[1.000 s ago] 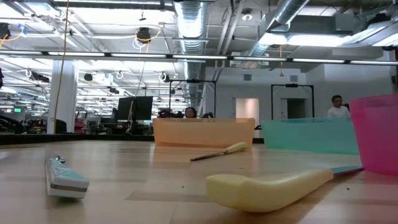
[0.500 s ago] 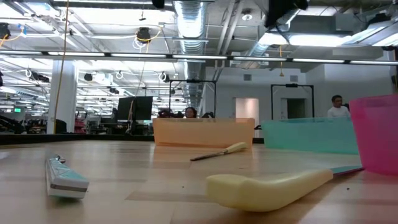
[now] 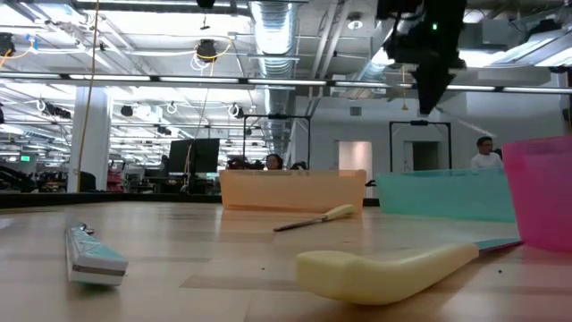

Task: Sort silverware by color (type)
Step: Put the top white patterned knife into the blue bin

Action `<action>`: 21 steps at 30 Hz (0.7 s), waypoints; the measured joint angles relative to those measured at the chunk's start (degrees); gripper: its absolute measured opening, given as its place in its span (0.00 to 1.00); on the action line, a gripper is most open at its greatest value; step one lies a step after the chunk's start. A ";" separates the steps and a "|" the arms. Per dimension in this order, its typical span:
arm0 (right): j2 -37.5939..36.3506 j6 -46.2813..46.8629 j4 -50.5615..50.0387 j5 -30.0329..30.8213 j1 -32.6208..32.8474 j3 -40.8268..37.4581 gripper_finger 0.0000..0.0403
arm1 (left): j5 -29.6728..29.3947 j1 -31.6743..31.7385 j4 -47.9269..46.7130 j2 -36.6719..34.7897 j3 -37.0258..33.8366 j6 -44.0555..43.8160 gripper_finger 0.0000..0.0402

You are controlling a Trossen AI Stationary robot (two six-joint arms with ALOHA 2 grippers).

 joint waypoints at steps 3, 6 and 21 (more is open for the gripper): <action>-0.53 -0.04 4.90 -2.38 -0.30 -4.47 0.06 | 0.44 -0.06 -1.16 -2.37 0.00 -0.08 0.44; -0.84 -0.43 7.47 -4.85 -0.41 -8.86 0.06 | -0.73 -0.51 -3.11 -5.20 0.02 0.85 0.44; -0.95 -6.55 17.01 -11.05 -6.01 -20.87 0.06 | -6.56 -4.35 -5.25 -12.07 0.02 2.94 0.44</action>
